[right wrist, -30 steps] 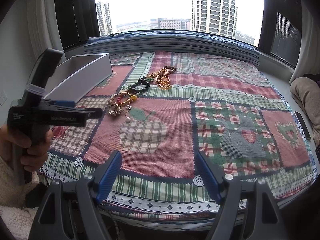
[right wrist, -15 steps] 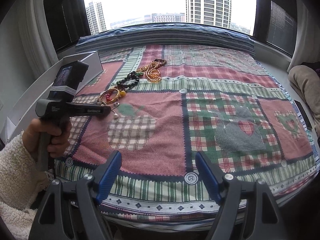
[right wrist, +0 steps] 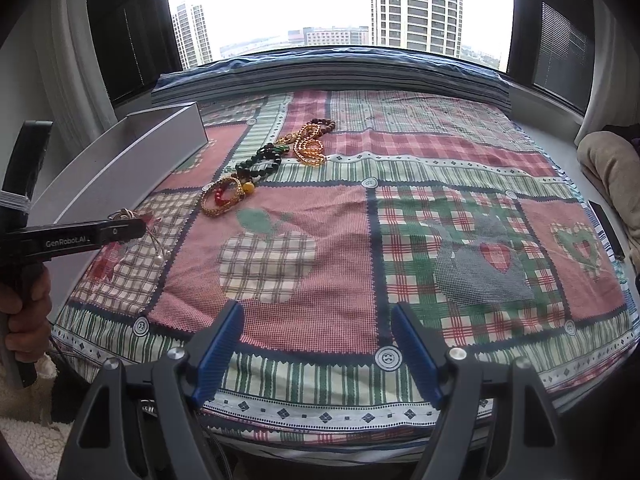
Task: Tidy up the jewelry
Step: 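Lower the left tool onto the silver rings tangle and close it, then lift the silver rings with the left tool while the right tool grasps the gold bangle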
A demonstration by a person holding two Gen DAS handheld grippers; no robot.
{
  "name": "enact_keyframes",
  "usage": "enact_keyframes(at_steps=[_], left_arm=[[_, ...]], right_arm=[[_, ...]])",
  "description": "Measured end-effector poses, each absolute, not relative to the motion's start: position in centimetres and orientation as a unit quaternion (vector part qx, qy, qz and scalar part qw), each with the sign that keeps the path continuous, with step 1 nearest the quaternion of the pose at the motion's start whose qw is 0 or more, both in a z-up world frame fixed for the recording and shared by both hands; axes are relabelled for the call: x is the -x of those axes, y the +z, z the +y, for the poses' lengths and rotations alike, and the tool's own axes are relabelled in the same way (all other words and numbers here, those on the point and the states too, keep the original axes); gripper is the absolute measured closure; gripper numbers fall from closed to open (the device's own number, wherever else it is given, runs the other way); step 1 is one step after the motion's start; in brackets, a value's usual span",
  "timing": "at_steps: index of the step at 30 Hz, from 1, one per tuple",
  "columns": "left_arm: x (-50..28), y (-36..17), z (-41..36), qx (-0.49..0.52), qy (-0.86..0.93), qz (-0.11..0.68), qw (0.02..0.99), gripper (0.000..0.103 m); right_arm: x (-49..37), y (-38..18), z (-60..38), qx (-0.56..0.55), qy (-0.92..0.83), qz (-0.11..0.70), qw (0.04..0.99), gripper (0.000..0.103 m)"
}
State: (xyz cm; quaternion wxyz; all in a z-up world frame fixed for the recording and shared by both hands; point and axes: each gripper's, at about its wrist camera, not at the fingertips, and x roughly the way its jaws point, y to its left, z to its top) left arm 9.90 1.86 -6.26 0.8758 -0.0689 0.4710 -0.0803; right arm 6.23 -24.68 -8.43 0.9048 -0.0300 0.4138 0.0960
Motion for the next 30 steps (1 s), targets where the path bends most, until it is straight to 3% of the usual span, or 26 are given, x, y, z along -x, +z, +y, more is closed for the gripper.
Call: enact_keyframes(at_steps=[11, 20, 21, 22, 25, 30], left_arm=[[-6.9, -4.8, 5.4, 0.089, -0.044, 0.448, 0.889, 0.064], [-6.0, -4.6, 8.0, 0.104, -0.007, 0.436, 0.894, 0.064], [-6.0, -4.7, 8.3, 0.107, -0.006, 0.436, 0.893, 0.064], [-6.0, -4.8, 8.5, 0.108, -0.003, 0.437, 0.893, 0.064], [-6.0, -5.0, 9.0, 0.112, 0.001, 0.439, 0.892, 0.064], [-5.9, -5.1, 9.4, 0.112, 0.001, 0.44, 0.891, 0.064]], right_arm=[[-8.2, -8.8, -23.0, 0.01, 0.13, 0.443, 0.887, 0.026], [-20.1, -9.4, -23.6, -0.105, 0.158, 0.494, 0.848, 0.027], [-21.4, -9.8, -23.1, -0.124, 0.172, 0.503, 0.838, 0.032], [-22.4, -10.4, -22.4, -0.143, 0.183, 0.512, 0.827, 0.043], [-24.9, -12.8, -19.6, -0.19, 0.217, 0.55, 0.784, 0.058], [-27.3, -16.0, -15.7, -0.203, 0.216, 0.574, 0.764, 0.069]])
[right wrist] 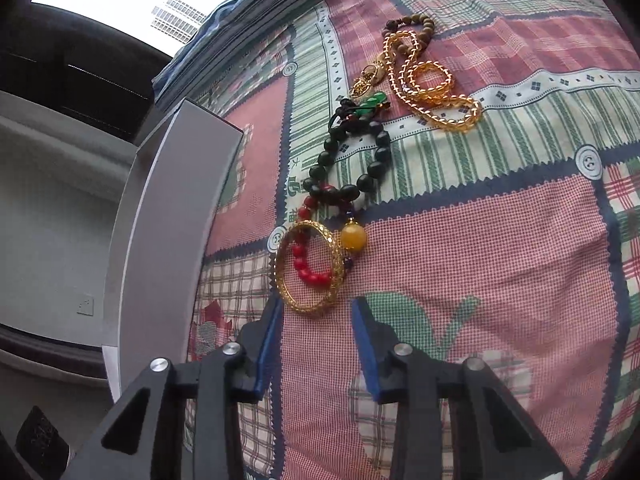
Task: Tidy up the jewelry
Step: 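Lift the silver rings with the left tool while the right tool grasps the gold bangle, then carry the rings and gold bangle into the white box and open both tools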
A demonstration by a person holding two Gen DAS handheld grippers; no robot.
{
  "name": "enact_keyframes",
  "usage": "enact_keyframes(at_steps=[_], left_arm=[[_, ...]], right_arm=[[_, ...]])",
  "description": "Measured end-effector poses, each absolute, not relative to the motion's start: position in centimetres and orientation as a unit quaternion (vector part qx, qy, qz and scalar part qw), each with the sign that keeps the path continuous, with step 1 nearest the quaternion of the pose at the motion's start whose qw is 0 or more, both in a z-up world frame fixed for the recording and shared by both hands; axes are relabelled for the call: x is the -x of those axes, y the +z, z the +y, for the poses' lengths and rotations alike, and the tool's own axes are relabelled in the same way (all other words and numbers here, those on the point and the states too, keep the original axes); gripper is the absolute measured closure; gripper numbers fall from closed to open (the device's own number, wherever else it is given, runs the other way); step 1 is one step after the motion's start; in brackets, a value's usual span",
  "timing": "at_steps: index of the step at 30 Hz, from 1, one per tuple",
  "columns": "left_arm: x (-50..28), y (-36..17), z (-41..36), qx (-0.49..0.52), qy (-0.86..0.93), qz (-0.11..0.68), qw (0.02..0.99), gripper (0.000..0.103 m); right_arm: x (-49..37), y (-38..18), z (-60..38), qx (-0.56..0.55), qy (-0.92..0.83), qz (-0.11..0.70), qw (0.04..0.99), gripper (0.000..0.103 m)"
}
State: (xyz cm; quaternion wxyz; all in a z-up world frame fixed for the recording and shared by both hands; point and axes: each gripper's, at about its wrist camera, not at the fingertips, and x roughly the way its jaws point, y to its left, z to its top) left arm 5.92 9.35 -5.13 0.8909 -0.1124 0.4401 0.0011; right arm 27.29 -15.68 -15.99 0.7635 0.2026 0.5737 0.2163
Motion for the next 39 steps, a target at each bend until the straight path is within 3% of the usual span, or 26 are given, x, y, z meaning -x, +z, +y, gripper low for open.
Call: enact_keyframes(at_steps=[7, 8, 10, 26, 39], left_arm=[[-5.9, -5.6, 9.5, 0.113, -0.001, 0.445, 0.889, 0.064], [-5.9, -5.6, 9.4, 0.113, -0.001, 0.446, 0.888, 0.064], [-6.0, -5.6, 9.3, 0.112, -0.001, 0.447, 0.888, 0.064], [-5.5, -2.4, 7.7, 0.108, -0.038, 0.423, 0.899, 0.064], [-3.7, 2.4, 10.3, 0.133, -0.041, 0.383, 0.913, 0.064]], right_arm=[[-29.1, -18.0, -14.1, -0.199, 0.193, 0.584, 0.763, 0.08], [-29.2, -18.2, -14.0, -0.199, 0.19, 0.586, 0.762, 0.088], [-29.1, -18.1, -14.3, -0.203, 0.188, 0.582, 0.765, 0.095], [-23.8, -11.2, -18.8, -0.226, 0.23, 0.517, 0.793, 0.095], [-21.2, -3.8, -16.5, -0.191, 0.285, 0.458, 0.82, 0.095]])
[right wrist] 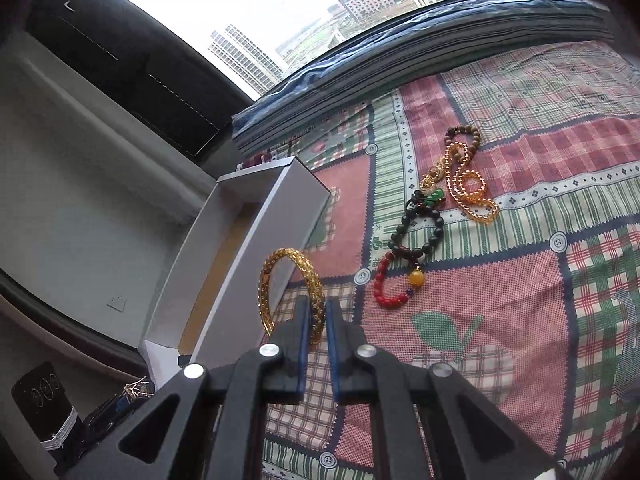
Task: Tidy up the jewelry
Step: 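Carry the rings and gold bangle into the white box and open both tools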
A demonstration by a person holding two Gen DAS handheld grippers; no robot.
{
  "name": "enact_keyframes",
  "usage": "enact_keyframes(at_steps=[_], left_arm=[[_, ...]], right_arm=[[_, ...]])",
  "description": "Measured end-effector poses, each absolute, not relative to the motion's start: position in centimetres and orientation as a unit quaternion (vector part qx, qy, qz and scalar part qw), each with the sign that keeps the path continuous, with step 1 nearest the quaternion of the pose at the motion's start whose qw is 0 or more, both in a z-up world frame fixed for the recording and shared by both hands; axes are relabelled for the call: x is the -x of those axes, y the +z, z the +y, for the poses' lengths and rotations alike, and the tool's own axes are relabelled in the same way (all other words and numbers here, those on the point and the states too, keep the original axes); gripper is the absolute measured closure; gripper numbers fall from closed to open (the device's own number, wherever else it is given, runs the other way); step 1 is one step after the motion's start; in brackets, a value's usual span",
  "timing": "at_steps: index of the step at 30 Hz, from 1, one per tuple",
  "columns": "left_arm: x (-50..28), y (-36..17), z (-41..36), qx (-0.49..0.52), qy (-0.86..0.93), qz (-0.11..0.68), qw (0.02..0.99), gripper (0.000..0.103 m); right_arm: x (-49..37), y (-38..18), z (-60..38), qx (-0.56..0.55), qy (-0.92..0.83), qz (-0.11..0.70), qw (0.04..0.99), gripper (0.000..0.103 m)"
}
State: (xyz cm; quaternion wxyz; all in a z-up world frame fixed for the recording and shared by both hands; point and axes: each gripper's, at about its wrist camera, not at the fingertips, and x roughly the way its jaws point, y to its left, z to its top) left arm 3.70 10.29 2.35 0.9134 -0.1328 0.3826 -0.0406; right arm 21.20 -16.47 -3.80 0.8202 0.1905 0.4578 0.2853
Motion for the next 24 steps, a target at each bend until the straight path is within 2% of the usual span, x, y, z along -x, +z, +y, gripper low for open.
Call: enact_keyframes(at_steps=[13, 24], left_arm=[[-2.1, 4.9, 18.2, 0.162, 0.048, 0.345, 0.923, 0.064], [-3.0, 3.0, 24.0, 0.19, 0.113, 0.362, 0.906, 0.064]], right_arm=[[-20.1, 0.1, -7.2, -0.141, 0.376, 0.44, 0.803, 0.095], [-21.1, 0.4, 2.5, -0.093, 0.428, 0.448, 0.78, 0.095]])
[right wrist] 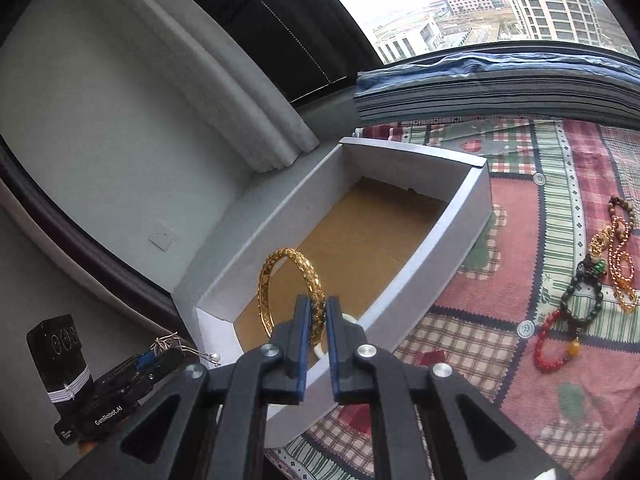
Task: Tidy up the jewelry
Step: 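Carry the rings and gold bangle into the white box and open both tools, then lift both open tools out of the white box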
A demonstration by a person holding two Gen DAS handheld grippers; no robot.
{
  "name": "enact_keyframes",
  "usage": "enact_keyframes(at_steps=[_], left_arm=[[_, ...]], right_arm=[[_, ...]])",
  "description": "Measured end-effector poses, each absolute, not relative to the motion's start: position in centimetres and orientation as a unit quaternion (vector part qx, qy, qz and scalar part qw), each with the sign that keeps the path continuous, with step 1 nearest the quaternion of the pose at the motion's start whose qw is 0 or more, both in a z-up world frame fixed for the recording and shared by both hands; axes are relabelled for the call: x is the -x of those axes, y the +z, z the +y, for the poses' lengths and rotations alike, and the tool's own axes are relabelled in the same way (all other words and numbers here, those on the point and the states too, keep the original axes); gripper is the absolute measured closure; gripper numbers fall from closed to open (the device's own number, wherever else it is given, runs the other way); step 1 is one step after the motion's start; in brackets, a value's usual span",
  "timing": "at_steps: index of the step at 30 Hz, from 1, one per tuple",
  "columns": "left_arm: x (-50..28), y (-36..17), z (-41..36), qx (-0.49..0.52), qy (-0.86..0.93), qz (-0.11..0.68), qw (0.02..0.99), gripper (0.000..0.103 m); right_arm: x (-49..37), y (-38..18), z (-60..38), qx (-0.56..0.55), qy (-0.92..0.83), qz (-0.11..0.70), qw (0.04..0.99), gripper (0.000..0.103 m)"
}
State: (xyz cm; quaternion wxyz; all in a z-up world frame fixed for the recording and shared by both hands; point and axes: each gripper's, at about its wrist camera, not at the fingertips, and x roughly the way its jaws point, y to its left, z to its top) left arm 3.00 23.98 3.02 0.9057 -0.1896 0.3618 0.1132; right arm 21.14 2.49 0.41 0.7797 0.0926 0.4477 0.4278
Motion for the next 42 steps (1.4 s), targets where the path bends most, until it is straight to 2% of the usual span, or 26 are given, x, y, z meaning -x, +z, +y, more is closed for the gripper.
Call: enact_keyframes(at_steps=[12, 19, 21, 22, 23, 24, 25, 26, 28, 30, 35, 42], left_arm=[[-6.7, -3.1, 27.3, 0.229, 0.127, 0.437, 0.86, 0.064], [-9.4, -5.3, 25.8, 0.201, 0.124, 0.471, 0.85, 0.063], [-9.9, -6.0, 25.3, 0.185, 0.132, 0.483, 0.845, 0.057], [-10.0, -6.4, 25.3, 0.177, 0.14, 0.488, 0.843, 0.053], [-10.0, -6.5, 25.2, 0.171, 0.151, 0.489, 0.842, 0.036], [-9.7, -6.4, 25.1, 0.167, 0.16, 0.484, 0.844, 0.026], [-9.3, -6.0, 25.0, 0.164, 0.163, 0.474, 0.849, 0.025], [-8.9, -5.5, 24.8, 0.16, 0.165, 0.465, 0.855, 0.024], [-8.2, -4.5, 24.4, 0.155, 0.167, 0.451, 0.863, 0.022], [-7.6, -3.3, 23.5, 0.149, 0.162, 0.433, 0.874, 0.018], [-6.1, 0.0, 18.9, 0.109, 0.137, 0.379, 0.909, 0.006], [-5.3, 0.5, 11.9, 0.108, 0.062, 0.364, 0.923, 0.004]], right_arm=[[-23.4, -4.4, 11.6, -0.047, 0.446, 0.511, 0.733, 0.095], [-26.4, -7.3, 13.0, -0.018, 0.406, 0.524, 0.748, 0.095], [-27.5, -8.4, 13.2, -0.007, 0.395, 0.529, 0.751, 0.095], [-28.0, -8.7, 13.3, 0.007, 0.383, 0.527, 0.759, 0.091], [-28.5, -8.7, 13.2, 0.022, 0.368, 0.516, 0.774, 0.088], [-28.8, -8.5, 12.8, 0.034, 0.354, 0.501, 0.789, 0.079], [-29.0, -8.1, 12.2, 0.042, 0.342, 0.485, 0.803, 0.058], [-29.0, -7.4, 11.4, 0.044, 0.334, 0.47, 0.816, 0.054], [-28.3, -5.8, 9.7, 0.045, 0.326, 0.449, 0.831, 0.054], [-27.1, -4.1, 8.0, 0.048, 0.325, 0.428, 0.842, 0.049], [-22.0, -1.1, 3.4, 0.084, 0.299, 0.367, 0.877, 0.028], [-15.9, -2.0, -6.1, 0.12, 0.215, 0.333, 0.91, 0.027]])
